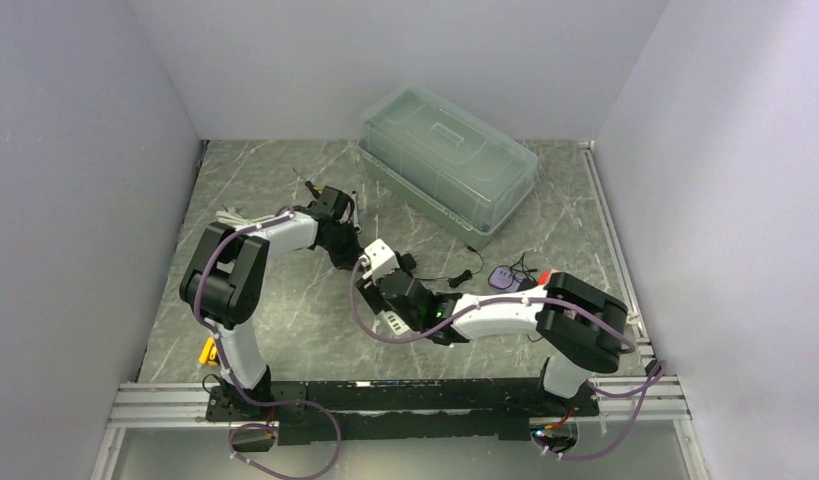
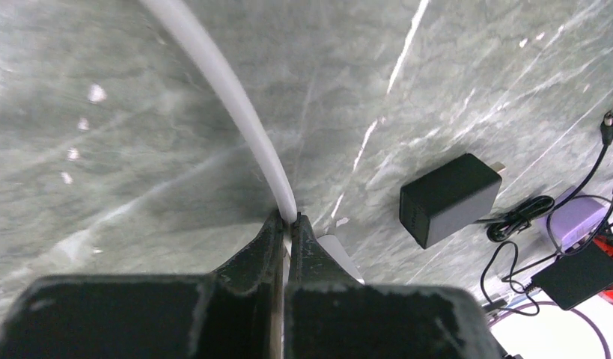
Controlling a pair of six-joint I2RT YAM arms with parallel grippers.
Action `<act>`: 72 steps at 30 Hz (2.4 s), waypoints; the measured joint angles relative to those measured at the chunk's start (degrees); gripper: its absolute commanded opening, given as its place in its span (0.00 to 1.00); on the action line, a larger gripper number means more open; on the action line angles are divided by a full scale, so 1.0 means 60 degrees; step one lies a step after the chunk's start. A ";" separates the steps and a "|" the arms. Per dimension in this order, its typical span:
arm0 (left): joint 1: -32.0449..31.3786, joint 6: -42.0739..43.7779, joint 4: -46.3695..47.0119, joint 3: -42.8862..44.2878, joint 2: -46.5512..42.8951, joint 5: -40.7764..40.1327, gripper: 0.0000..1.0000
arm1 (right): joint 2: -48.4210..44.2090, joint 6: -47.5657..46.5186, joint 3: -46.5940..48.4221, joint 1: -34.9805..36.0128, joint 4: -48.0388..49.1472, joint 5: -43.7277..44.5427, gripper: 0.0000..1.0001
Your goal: Pull the plug off the socket
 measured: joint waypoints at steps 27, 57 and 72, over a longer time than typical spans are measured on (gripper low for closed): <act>0.3115 0.0437 -0.0080 0.0113 -0.0583 -0.0911 0.00 | 0.0102 0.1694 0.0324 -0.3231 -0.1967 -0.0047 0.35; 0.3690 0.1450 -0.0404 0.0619 -0.1632 -0.1993 0.91 | -0.1013 0.1832 0.0477 -0.3534 -0.2342 -0.0488 1.00; 0.0718 0.3963 -0.1220 0.1104 -0.4076 -0.1166 0.92 | -0.5876 0.4455 0.0288 -0.3537 -0.7308 0.0047 0.97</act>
